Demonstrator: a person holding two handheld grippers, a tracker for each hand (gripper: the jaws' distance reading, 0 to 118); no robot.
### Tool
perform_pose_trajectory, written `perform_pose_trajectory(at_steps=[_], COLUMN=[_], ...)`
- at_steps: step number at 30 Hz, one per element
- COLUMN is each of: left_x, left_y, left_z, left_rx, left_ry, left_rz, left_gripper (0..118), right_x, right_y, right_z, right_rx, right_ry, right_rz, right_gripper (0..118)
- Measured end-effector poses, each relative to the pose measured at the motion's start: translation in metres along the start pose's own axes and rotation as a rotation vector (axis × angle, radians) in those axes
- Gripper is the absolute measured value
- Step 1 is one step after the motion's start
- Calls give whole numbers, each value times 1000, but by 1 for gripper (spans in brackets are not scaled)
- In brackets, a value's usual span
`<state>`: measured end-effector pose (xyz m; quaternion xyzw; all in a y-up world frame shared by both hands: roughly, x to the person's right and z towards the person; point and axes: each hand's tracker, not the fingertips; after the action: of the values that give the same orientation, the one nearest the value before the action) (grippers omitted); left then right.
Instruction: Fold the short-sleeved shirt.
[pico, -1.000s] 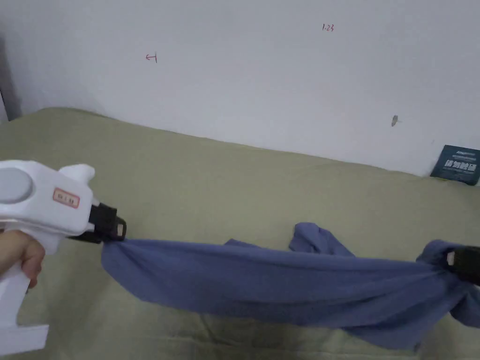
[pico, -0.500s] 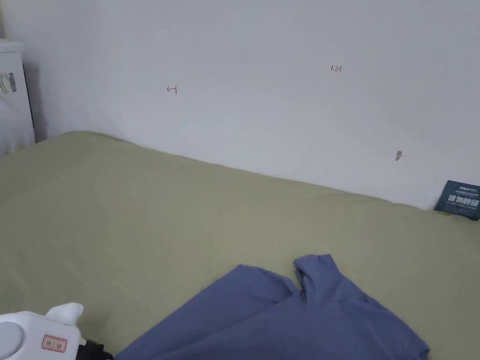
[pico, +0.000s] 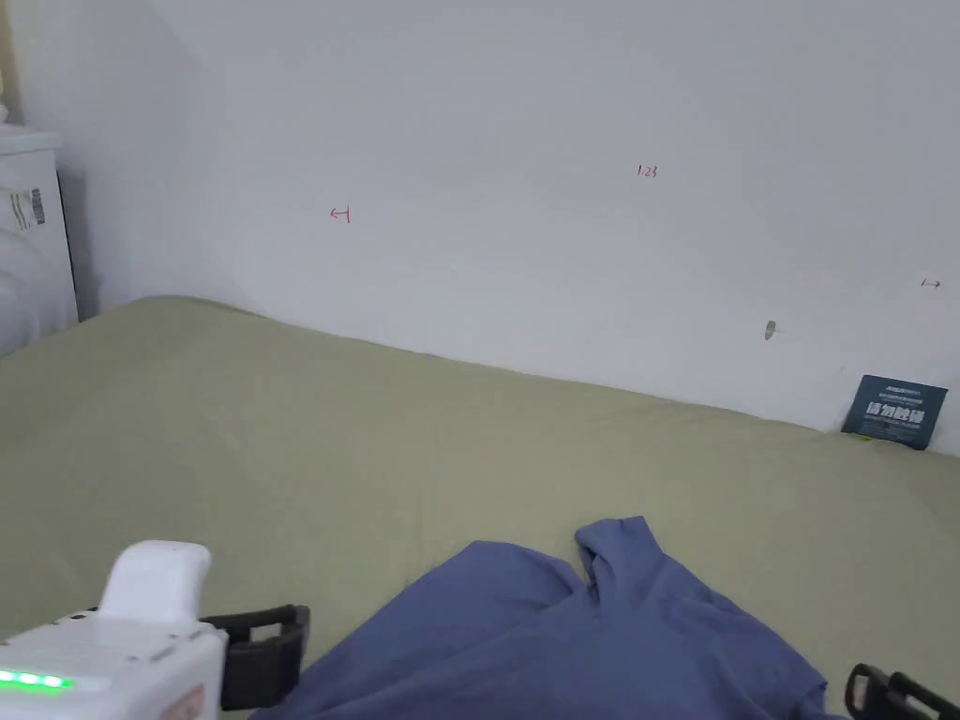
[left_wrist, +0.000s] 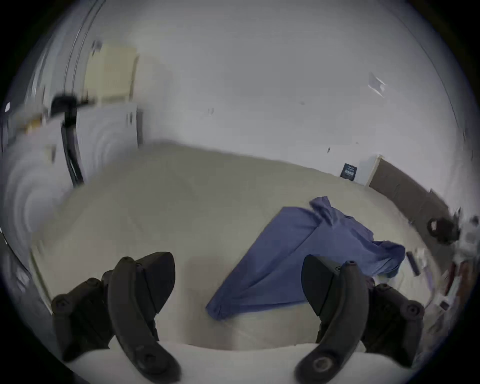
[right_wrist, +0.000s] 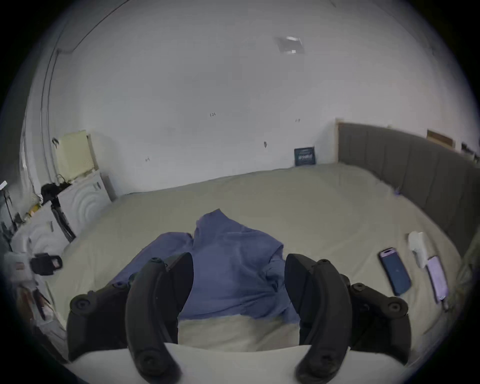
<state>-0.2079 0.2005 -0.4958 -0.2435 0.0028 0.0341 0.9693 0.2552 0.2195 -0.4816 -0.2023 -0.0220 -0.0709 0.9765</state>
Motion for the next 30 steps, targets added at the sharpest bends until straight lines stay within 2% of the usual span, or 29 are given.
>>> perform_pose_trajectory(at_steps=[1, 2, 3, 4, 5, 6, 8, 9, 12, 14, 21, 23, 26, 27, 29, 30], left_x=[17, 29, 44, 55, 64, 75, 94, 100, 114, 117, 104, 83, 37, 19, -11, -24], left_y=[-7, -13, -20, -27, -37, -48, -70, -82, -98, -109, -98, -83, -60, -53, -48, -50], left_z=[8, 16, 26, 36, 44, 56, 83, 89, 103, 105, 88, 72, 28, 10, -30, -52], left_rx=[24, 46, 46, 64, 78, 119, 215, 224, 144, 131, 109, 105, 18, -48, -244, -363], left_ry=[11, 14, 1, -22, -25, 4, 71, 44, 17, -27, -1, 0, 82, 113, 131, 119], left_rz=[-16, -10, 1, 12, 12, 2, -39, -80, -166, -167, -114, -90, -34, -12, 46, 86], left_gripper=[100, 92, 75, 39, 7, 0, 0, 0, 0, 0, 0, 0, 0, 11, 91, 115], right_x=[-14, -27, -39, -52, -64, -77, -94, -99, -113, -117, -115, -109, -99, -97, -94, -91], right_y=[-8, -19, -30, -41, -52, -67, -91, -100, -119, -124, -110, -102, -94, -93, -90, -91], right_z=[11, 19, 29, 39, 48, 55, 74, 83, 95, 96, 83, 82, 78, 77, 74, 73], right_rx=[18, 37, 51, 65, 62, 71, 106, 97, 74, 69, 80, 76, 75, 75, 64, 54], right_ry=[-21, -7, 2, 4, -12, -44, -60, -44, -8, 10, 2, 6, -1, 6, 12, 26], right_rz=[20, 27, 45, 81, 129, 175, 207, 201, 238, 246, 212, 203, 161, 154, 149, 138], right_gripper=[76, 74, 69, 55, 33, 8, 5, 5, 5, 5, 5, 5, 5, 5, 5, 5])
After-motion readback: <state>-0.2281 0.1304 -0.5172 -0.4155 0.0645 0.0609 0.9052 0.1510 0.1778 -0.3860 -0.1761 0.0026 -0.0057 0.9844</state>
